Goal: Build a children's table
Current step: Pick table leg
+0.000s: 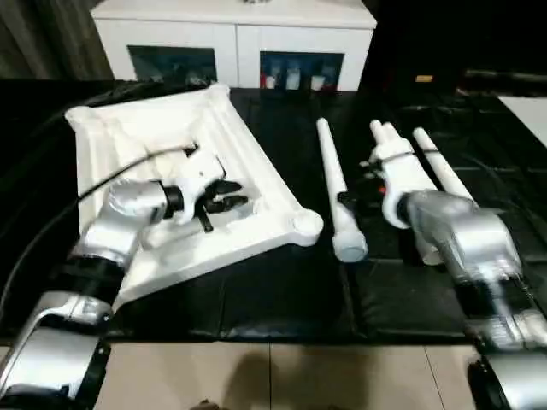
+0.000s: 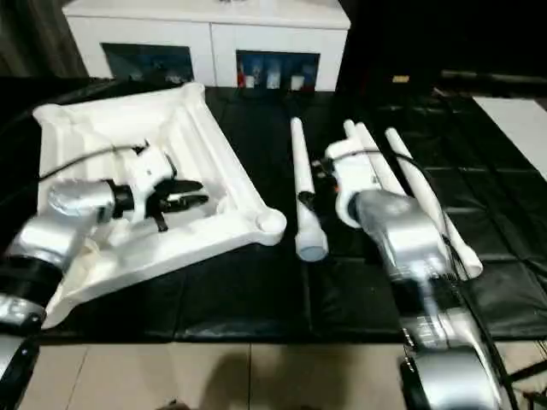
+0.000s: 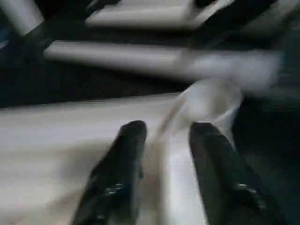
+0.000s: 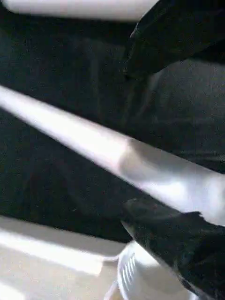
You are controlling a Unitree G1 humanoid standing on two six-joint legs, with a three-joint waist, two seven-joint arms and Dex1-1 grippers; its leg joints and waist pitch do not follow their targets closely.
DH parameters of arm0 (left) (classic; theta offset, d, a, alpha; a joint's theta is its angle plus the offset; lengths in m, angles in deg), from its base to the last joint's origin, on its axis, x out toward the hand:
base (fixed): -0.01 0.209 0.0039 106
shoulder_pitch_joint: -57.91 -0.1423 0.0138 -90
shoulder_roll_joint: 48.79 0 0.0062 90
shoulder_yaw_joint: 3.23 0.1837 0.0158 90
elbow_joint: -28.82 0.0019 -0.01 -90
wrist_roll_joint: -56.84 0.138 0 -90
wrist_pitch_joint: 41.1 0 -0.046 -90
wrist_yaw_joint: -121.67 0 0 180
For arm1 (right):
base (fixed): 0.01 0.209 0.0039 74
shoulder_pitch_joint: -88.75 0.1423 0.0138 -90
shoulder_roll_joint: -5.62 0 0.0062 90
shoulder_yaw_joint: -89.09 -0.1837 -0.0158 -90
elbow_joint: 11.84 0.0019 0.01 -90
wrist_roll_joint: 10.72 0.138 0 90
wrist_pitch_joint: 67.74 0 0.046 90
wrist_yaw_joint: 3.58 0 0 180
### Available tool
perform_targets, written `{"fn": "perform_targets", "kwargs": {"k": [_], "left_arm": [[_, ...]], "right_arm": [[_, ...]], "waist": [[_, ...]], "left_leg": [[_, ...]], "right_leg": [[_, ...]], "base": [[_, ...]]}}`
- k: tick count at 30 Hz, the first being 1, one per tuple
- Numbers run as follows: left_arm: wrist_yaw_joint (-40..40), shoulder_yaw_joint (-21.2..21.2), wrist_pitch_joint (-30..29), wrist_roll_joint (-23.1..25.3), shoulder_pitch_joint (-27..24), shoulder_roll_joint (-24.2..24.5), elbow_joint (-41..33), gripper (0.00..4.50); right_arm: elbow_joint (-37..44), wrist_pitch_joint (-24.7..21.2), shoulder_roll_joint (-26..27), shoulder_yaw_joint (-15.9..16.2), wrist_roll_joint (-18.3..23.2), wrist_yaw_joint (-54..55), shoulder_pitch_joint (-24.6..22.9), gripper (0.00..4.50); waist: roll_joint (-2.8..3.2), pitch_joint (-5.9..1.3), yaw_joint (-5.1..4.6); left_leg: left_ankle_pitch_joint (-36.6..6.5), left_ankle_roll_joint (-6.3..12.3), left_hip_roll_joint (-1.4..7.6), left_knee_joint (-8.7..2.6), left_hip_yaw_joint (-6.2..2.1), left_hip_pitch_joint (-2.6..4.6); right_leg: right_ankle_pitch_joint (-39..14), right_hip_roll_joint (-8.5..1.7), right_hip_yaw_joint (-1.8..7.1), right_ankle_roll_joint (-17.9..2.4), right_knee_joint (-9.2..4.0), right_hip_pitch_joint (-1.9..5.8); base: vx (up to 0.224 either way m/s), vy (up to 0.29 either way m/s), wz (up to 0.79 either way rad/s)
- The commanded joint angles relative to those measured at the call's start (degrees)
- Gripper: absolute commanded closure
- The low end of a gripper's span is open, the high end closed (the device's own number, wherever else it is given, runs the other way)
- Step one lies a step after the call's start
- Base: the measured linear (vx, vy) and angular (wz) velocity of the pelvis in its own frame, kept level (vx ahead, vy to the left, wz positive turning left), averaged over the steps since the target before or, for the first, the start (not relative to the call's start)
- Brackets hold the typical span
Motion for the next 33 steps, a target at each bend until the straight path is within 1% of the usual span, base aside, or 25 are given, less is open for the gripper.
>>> {"fn": "perform_targets", "kwargs": {"k": [1,2,3,4,5,6,7,9,10,11,12,14,15,16,18,20,22,23,25,27,28,29,31,32,33], "left_arm": [[2.9,1.4,-3.5,-2.2,-1.4,0.1,-4.0,2.4],[4.0,2.2,-4.5,-3.1,-2.3,0.2,-6.6,2.3],[4.4,2.8,-5.9,-4.4,-3.1,-0.2,-9.5,2.28],[4.4,2.8,-5.9,-4.4,-3.1,-0.2,-9.5,2.24],[3.9,3.4,-9.0,-6.6,-4.1,-1.3,-13.7,2.13],[3.9,3.5,-11.1,-7.3,-4.6,-1.6,-16.0,2.0],[4.1,3.8,-12.3,-7.5,-5.0,-1.6,-17.3,2.0],[4.4,4.3,-14.4,-7.7,-5.6,-1.4,-19.6,2.0],[4.6,4.7,-15.5,-7.8,-6.0,-1.2,-20.9,2.0],[4.8,4.9,-16.4,-8.1,-6.4,-0.9,-22.0,2.0],[5.0,5.0,-16.9,-8.3,-6.6,-0.7,-22.7,2.0],[4.8,5.0,-18.3,-9.1,-7.2,-0.1,-24.9,2.0],[4.8,5.1,-18.6,-9.1,-7.3,0.2,-25.6,2.0],[4.6,5.0,-19.1,-9.2,-7.4,0.5,-26.4,1.93],[4.3,5.0,-19.6,-9.2,-7.5,0.8,-27.0,1.93],[3.8,4.9,-20.3,-8.6,-7.3,1.0,-27.5,1.91],[3.7,5.0,-20.6,-8.5,-7.3,1.0,-27.7,1.91],[3.6,5.1,-20.7,-8.2,-7.1,1.1,-27.5,1.91],[3.4,5.3,-20.8,-8.1,-7.0,1.2,-27.6,1.91],[3.1,5.5,-21.1,-8.2,-6.9,1.3,-27.7,1.91],[2.9,5.6,-21.2,-8.2,-6.9,1.3,-27.7,1.91],[2.6,5.7,-21.2,-8.1,-6.8,1.2,-27.7,1.91],[2.3,5.7,-21.2,-7.9,-6.7,1.1,-27.6,1.91],[2.1,5.6,-21.1,-7.8,-6.6,1.0,-27.4,1.91],[2.1,5.6,-21.1,-7.8,-6.6,1.0,-27.4,1.91]], "right_arm": [[-2.9,-0.8,0.1,0.0,0.5,-0.3,1.1,0.0],[-5.4,-0.8,0.9,-0.9,1.1,-0.5,2.3,0.0],[-8.2,-0.9,1.8,-1.8,1.8,-0.8,3.5,0.0],[-8.2,-0.9,1.8,-1.8,1.8,-0.8,3.5,0.0],[-13.4,-0.8,2.8,-2.3,2.3,-1.7,5.5,0.0],[-16.0,-0.5,3.1,-2.3,2.5,-2.6,6.3,0.0],[-17.6,-0.3,3.0,-1.4,1.6,-2.3,6.7,0.0],[-19.9,0.3,2.8,0.6,-0.3,-1.8,6.9,0.0],[-21.0,0.1,2.7,1.5,-1.2,-1.3,7.0,0.0],[-21.7,-0.3,2.8,1.6,-1.5,-0.7,7.0,0.0],[-22.1,-0.5,2.8,1.6,-1.6,-0.6,7.1,0.0],[-24.2,-1.0,3.1,0.9,-1.4,-0.2,7.8,0.0],[-25.1,-1.2,3.1,0.6,-1.3,-0.1,8.0,0.0],[-26.6,-1.2,3.2,-0.1,-0.9,0.2,8.5,0.19],[-28.1,-1.1,3.2,-0.8,-0.5,0.3,9.0,0.19],[-30.2,-0.8,2.9,-1.3,-0.4,-0.1,9.7,0.47],[-30.5,-0.8,2.9,-1.4,-0.3,-0.2,9.8,0.67],[-31.0,-0.7,2.7,-1.9,-0.1,-0.1,9.8,0.67],[-31.4,-0.7,2.7,-2.3,0.1,0.0,9.9,0.97],[-32.1,-0.5,2.6,-2.8,0.2,0.1,10.1,1.03],[-32.4,-0.4,2.6,-2.9,0.2,0.1,10.2,1.11],[-32.9,-0.1,2.6,-3.3,0.4,0.2,10.4,1.21],[-33.3,0.0,2.6,-4.2,0.9,0.5,10.6,1.32],[-33.3,0.0,2.5,-4.7,1.2,0.6,10.7,1.47],[-33.3,0.0,2.5,-4.7,1.2,0.6,10.7,1.53]], "waist": [[0.63,-4.12,0.03],[0.44,-4.26,0.2],[0.14,-4.2,0.08],[0.37,-4.19,0.18],[0.34,-4.14,0.26],[0.44,-4.2,0.1],[0.07,-4.13,0.28],[-0.14,-4.01,0.21],[-0.11,-3.96,0.18],[-0.09,-3.82,0.14],[-0.4,-3.88,0.18],[-0.29,-3.91,0.17],[-0.24,-3.87,0.16],[-0.2,-3.87,0.11],[-0.19,-3.82,0.14],[-0.06,-3.78,0.01],[-0.1,-3.73,0.11],[0.11,-3.77,0.09],[0.1,-3.79,0.1],[0.2,-3.81,0.06],[0.14,-3.82,0.09],[0.27,-3.81,0.1],[0.23,-3.84,0.02],[0.34,-3.85,0.1],[0.28,-3.83,0.06]], "left_leg": [[-0.7,-0.39,3.76,-4.15,-0.97,0.76],[-0.2,-0.04,3.72,-4.0,-0.8,0.88],[0.0,0.32,3.72,-4.09,-0.88,0.66],[-0.5,0.54,3.76,-4.1,-0.87,0.7],[-0.5,0.65,3.78,-4.08,-0.77,0.77],[-0.8,0.42,3.9,-4.11,-0.87,0.69],[-1.1,0.57,3.96,-4.07,-0.76,0.71],[-0.5,0.76,3.86,-4.13,-0.73,0.58],[-0.5,0.72,3.85,-4.13,-0.71,0.62],[-0.9,0.59,3.79,-4.18,-0.71,0.58],[-1.3,0.53,3.79,-4.18,-0.69,0.6],[-1.4,0.33,3.8,-4.21,-0.7,0.62],[-1.6,0.17,3.74,-4.21,-0.65,0.69],[-1.8,0.11,3.72,-4.23,-0.65,0.69],[-2.4,-0.19,3.71,-4.26,-0.63,0.64],[-3.5,-0.74,3.72,-4.3,-0.65,0.63],[-3.9,-0.81,3.68,-4.32,-0.62,0.64],[-4.0,-0.93,3.7,-4.31,-0.68,0.62],[-3.9,-1.07,3.69,-4.33,-0.69,0.59],[-4.3,-1.24,3.67,-4.32,-0.69,0.6],[-4.3,-1.27,3.67,-4.32,-0.7,0.56],[-4.3,-1.27,3.67,-4.33,-0.73,0.56],[-4.4,-1.26,3.66,-4.3,-0.71,0.54],[-4.5,-1.29,3.65,-4.27,-0.73,0.55],[-4.4,-1.28,3.67,-4.31,-0.75,0.51]], "right_leg": [[8.0,-4.35,2.89,-19.0,-2.52,3.58],[9.0,-4.31,2.89,-18.9,-2.44,3.64],[9.0,-4.25,2.86,-18.9,-2.4,3.72],[8.2,-4.36,2.82,-19.0,-2.53,3.71],[7.7,-4.26,2.8,-18.9,-2.6,3.59],[7.3,-4.42,2.78,-19.5,-2.43,3.72],[6.4,-4.45,2.79,-19.6,-2.56,3.66],[5.0,-4.3,2.72,-18.8,-2.64,3.67],[4.5,-4.31,2.72,-18.6,-2.7,3.62],[3.2,-4.32,2.77,-18.1,-2.9,3.58],[2.0,-4.42,2.86,-17.7,-2.92,3.65],[1.1,-4.35,2.85,-17.3,-2.93,3.55],[0.7,-4.19,2.81,-17.1,-3.01,3.38],[0.5,-4.18,2.81,-17.1,-3.05,3.36],[0.2,-4.12,2.83,-17.0,-3.09,3.38],[-0.9,-4.13,2.77,-16.7,-3.16,3.32],[-1.5,-4.09,2.81,-16.4,-3.26,3.31],[-1.5,-4.09,2.79,-16.3,-3.21,3.31],[-1.3,-4.03,2.76,-16.3,-3.19,3.32],[-1.2,-4.0,2.73,-16.4,-3.21,3.29],[-1.1,-4.0,2.72,-16.4,-3.17,3.33],[-1.1,-3.98,2.69,-16.5,-3.16,3.3],[-0.9,-4.0,2.72,-16.5,-3.18,3.32],[-0.9,-4.02,2.73,-16.5,-3.18,3.33],[-0.8,-4.0,2.71,-16.5,-3.18,3.35]], "base": [[0.0,0.0,0.0],[0.0,0.0,0.0],[0.0,0.0,0.0],[0.0,0.0,0.0],[0.0,0.0,0.0],[0.0,0.0,0.0],[0.0,0.0,0.0],[0.0,0.0,0.0],[0.0,0.0,0.0],[0.0,0.0,0.0],[0.0,0.0,0.0],[0.0,0.0,0.0],[0.0,0.0,0.0],[0.0,0.0,0.0],[0.0,0.0,0.0],[0.0,0.0,0.0],[0.0,0.0,0.0],[0.0,0.0,0.0],[0.0,0.0,0.0],[0.0,0.0,0.0],[0.0,0.0,0.0],[0.0,0.0,0.0],[0.0,0.0,0.0],[0.0,0.0,0.0],[0.0,0.0,0.0]]}}
